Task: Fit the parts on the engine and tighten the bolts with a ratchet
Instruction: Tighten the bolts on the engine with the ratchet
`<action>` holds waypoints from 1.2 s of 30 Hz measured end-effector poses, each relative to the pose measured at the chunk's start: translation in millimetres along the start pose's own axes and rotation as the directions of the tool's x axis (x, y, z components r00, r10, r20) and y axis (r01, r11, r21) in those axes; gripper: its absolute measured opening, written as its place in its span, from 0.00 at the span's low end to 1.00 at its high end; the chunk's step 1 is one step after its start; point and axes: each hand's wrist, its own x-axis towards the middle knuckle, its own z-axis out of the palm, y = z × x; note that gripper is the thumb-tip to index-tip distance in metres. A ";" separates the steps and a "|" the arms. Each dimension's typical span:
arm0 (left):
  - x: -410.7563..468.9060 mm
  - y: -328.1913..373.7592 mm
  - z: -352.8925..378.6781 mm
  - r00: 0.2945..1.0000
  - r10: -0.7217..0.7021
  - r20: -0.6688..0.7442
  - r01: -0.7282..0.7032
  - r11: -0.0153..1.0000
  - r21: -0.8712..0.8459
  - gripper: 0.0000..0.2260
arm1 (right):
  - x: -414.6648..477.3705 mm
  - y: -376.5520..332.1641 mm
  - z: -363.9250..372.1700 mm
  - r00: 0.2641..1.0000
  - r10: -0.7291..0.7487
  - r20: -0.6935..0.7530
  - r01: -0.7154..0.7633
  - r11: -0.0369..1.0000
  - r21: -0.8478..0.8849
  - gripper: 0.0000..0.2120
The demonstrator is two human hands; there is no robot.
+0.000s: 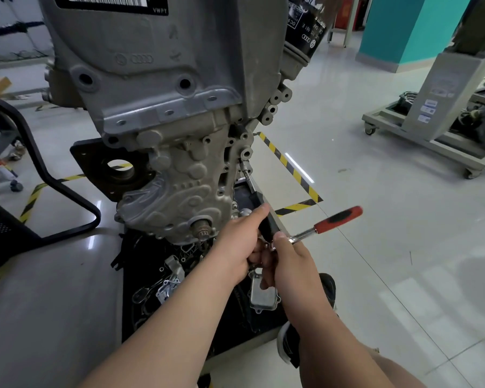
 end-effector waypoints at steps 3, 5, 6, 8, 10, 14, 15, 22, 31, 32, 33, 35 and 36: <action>-0.9 2.4 -4.6 0.998 0.047 0.032 -0.048 0.998 0.028 0.15 | -1.0 -7.3 -0.2 0.970 0.121 0.209 -0.196 0.899 0.391 0.30; -1.5 3.8 -6.9 0.995 0.081 0.060 -0.084 0.996 0.042 0.14 | -0.7 -10.2 -2.2 0.933 0.159 0.324 -0.312 0.806 0.503 0.29; -1.8 4.4 -7.9 0.994 0.085 0.074 -0.089 0.994 0.058 0.15 | -0.7 -11.7 -3.4 0.914 0.185 0.361 -0.364 0.766 0.530 0.28; -2.4 6.1 -9.3 0.992 0.071 0.102 -0.082 0.992 0.100 0.16 | -2.4 -15.3 -4.8 0.874 0.241 0.422 -0.461 0.687 0.562 0.25; -3.2 7.3 -9.5 0.990 0.060 0.131 -0.074 0.991 0.108 0.15 | -4.8 -18.5 -5.7 0.841 0.270 0.469 -0.524 0.623 0.581 0.24; -2.8 5.5 -5.7 0.988 0.070 0.137 -0.082 0.993 0.082 0.15 | -5.2 -19.6 -7.2 0.823 0.301 0.481 -0.558 0.582 0.591 0.28; -2.5 4.9 -5.0 0.989 0.074 0.128 -0.084 0.994 0.075 0.15 | -4.6 -19.2 -7.7 0.829 0.304 0.469 -0.550 0.597 0.584 0.28; 1.5 1.9 -2.8 0.989 0.098 0.114 -0.106 0.992 0.067 0.14 | 1.7 -8.3 -12.2 0.960 0.220 0.173 -0.257 0.939 0.230 0.28; 8.8 -3.5 -6.5 0.995 0.090 0.031 -0.094 0.982 0.164 0.19 | 2.4 -4.9 -16.0 0.960 -0.278 -0.014 0.167 0.614 -0.771 0.15; 9.0 -4.1 -6.6 0.995 0.094 0.028 -0.097 0.981 0.166 0.21 | 1.7 -3.2 -15.1 0.957 -0.289 -0.031 0.167 0.634 -0.755 0.15; 8.9 -4.5 -6.8 0.995 0.097 0.030 -0.101 0.981 0.163 0.23 | 0.9 -1.7 -14.4 0.955 -0.292 -0.055 0.167 0.681 -0.713 0.14; 8.2 -4.6 -6.2 0.994 0.107 0.038 -0.112 0.980 0.163 0.24 | -0.3 0.3 -12.7 0.955 -0.281 -0.096 0.172 0.787 -0.593 0.13; 7.6 -4.2 -5.5 0.993 0.110 0.039 -0.115 0.980 0.163 0.23 | -0.9 0.9 -11.9 0.954 -0.279 -0.108 0.178 0.820 -0.543 0.12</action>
